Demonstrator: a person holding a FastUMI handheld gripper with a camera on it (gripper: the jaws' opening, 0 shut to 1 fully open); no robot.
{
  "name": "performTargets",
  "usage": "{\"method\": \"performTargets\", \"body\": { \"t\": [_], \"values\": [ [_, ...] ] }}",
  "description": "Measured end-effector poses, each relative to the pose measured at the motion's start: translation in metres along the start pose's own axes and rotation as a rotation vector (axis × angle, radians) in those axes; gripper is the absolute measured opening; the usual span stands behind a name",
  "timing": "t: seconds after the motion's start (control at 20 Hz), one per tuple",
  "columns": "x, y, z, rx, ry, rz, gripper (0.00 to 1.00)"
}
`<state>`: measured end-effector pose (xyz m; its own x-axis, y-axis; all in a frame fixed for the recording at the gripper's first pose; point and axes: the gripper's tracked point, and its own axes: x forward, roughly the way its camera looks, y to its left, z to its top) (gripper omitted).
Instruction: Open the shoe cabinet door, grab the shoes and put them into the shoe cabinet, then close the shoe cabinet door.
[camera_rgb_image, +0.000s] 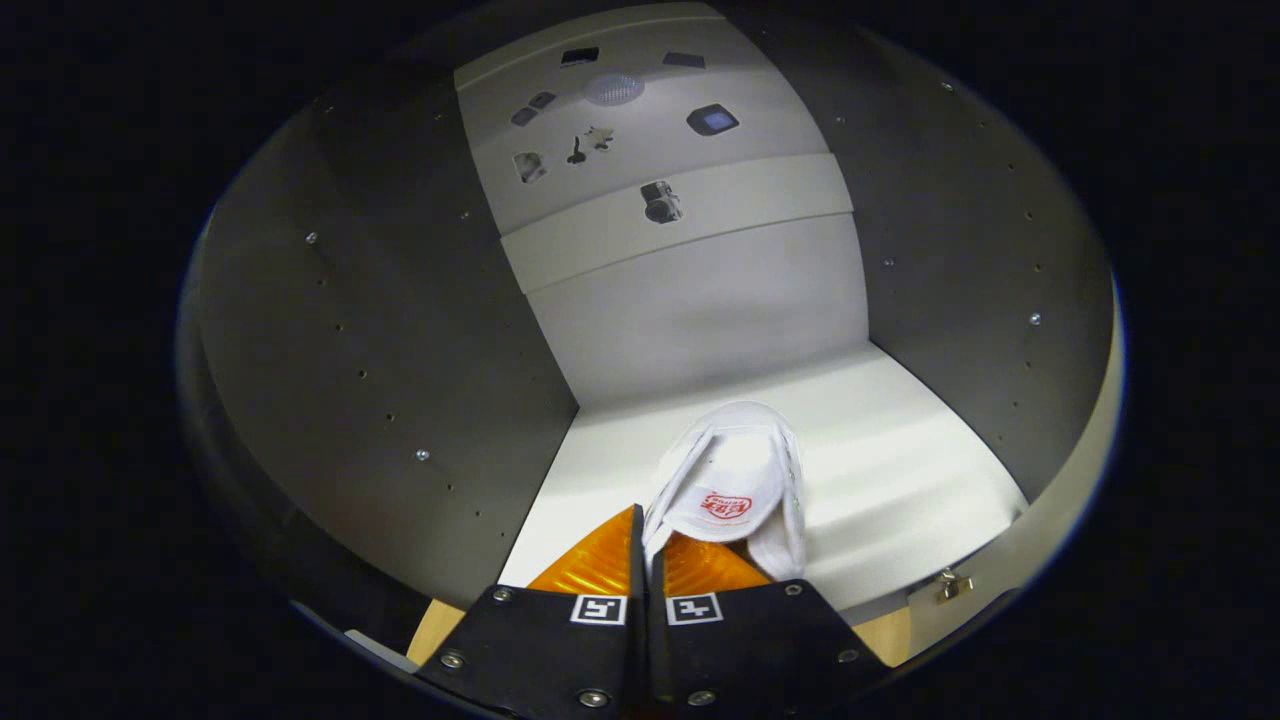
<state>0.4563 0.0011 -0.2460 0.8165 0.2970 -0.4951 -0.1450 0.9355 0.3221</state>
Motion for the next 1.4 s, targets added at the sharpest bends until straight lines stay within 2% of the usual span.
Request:
{"method": "performTargets", "body": {
  "t": [0.3, 0.55, 0.7, 0.8, 0.85, 1.05, 1.4],
  "values": [
    [0.040, -0.004, 0.018, -0.034, 0.004, 0.026, 0.00],
    [0.056, -0.006, 0.022, -0.027, 0.007, 0.029, 0.01],
    [0.052, -0.008, 0.023, -0.038, -0.006, -0.007, 0.08],
    [0.041, -0.002, 0.023, -0.024, -0.008, -0.007, 0.23],
    [0.034, 0.001, 0.023, -0.027, -0.014, -0.008, 0.35],
    [0.000, 0.012, 0.019, -0.048, -0.028, -0.025, 0.63],
    [-0.087, 0.029, 0.004, -0.076, -0.106, -0.102, 0.86]
  ]
}}
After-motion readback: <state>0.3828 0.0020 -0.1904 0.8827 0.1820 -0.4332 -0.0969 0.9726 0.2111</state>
